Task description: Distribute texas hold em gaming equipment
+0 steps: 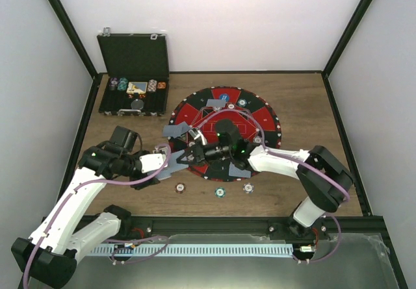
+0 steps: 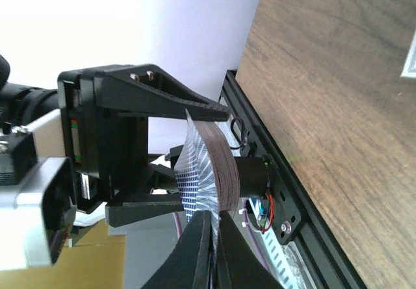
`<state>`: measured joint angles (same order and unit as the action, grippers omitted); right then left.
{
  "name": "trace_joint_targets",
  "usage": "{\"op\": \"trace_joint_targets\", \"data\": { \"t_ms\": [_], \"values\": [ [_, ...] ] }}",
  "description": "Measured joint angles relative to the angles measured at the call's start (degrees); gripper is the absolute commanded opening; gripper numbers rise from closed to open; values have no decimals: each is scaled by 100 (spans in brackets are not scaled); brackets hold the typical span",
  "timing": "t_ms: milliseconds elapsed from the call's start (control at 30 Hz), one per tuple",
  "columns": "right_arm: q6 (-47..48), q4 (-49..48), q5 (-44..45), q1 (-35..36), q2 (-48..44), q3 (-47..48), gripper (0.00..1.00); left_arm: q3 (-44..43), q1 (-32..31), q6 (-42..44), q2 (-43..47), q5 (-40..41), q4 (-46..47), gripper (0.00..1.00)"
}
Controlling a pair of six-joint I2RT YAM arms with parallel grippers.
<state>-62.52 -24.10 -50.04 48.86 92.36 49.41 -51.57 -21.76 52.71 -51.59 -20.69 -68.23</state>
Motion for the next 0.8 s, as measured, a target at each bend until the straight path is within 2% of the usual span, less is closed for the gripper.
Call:
{"op": "trace_joint_targets", "data": {
  "t_ms": [200,300,400,567,800],
  "values": [
    [210,468,-13,-570,-391,-15,1,0,0,0,2,-11,2,7],
    [450,828,-92,-1143,-444,57,1,0,0,0,2,-15,4,7],
    [859,1392,-144,-1812,-157,527,1,-4,0,0,-4,-15,7,7],
    [1652,2363,2,-2691,1207,2216,1,-50,0,-4,-39,-15,15,7],
    [2304,3552,459,-3182,3390,4575,1,-66,0,-4,-83,4,37,7]
  ]
}}
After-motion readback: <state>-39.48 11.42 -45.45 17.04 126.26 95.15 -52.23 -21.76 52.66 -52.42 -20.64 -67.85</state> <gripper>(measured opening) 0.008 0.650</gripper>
